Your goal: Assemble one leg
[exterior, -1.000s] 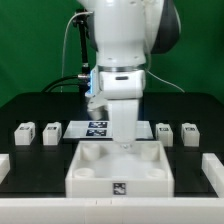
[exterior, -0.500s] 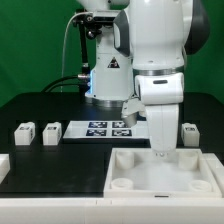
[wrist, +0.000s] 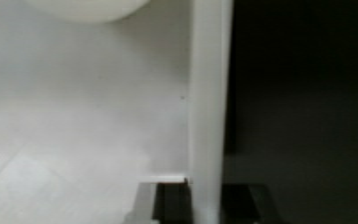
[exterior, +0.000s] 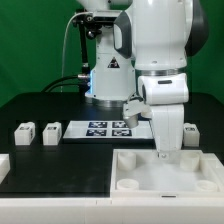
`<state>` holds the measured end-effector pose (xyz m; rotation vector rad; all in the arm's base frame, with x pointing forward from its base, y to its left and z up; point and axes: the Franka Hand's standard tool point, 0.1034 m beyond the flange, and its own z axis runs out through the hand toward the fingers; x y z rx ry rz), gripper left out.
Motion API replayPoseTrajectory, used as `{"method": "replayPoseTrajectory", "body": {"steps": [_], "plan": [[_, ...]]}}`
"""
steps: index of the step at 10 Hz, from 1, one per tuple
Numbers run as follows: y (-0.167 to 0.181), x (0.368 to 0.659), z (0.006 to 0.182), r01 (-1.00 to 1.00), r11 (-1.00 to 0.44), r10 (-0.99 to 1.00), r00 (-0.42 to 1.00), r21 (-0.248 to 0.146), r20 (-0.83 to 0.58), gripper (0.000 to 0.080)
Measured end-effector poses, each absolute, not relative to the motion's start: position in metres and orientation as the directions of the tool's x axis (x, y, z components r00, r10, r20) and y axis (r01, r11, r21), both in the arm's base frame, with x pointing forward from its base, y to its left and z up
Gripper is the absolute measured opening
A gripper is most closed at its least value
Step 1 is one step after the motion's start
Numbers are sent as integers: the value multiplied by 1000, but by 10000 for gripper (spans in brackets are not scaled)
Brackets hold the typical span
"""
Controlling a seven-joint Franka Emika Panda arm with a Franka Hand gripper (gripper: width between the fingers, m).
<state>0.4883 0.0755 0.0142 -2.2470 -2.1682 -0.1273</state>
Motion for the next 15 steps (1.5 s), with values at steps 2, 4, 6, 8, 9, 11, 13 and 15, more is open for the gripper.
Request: {"method": "replayPoseTrajectory", "body": {"steps": [2, 4, 6, 8, 9, 11, 13, 15], "plan": [[75, 488, 14, 998, -41, 997, 38, 44, 70, 128], [75, 488, 14, 998, -41, 997, 38, 44, 70, 411], [75, 488, 14, 998, -42, 997, 39, 44, 70, 590], [75, 488, 14, 998, -42, 997, 39, 44, 70, 635], [74, 488, 14, 998, -42, 997, 39, 44, 70, 647], [74, 488, 14, 998, -42, 997, 39, 43, 70, 647], [75, 488, 15, 997, -56, 996, 53, 44, 70, 649], [80, 482, 48, 989, -136, 989, 133, 60, 57, 649]]}}
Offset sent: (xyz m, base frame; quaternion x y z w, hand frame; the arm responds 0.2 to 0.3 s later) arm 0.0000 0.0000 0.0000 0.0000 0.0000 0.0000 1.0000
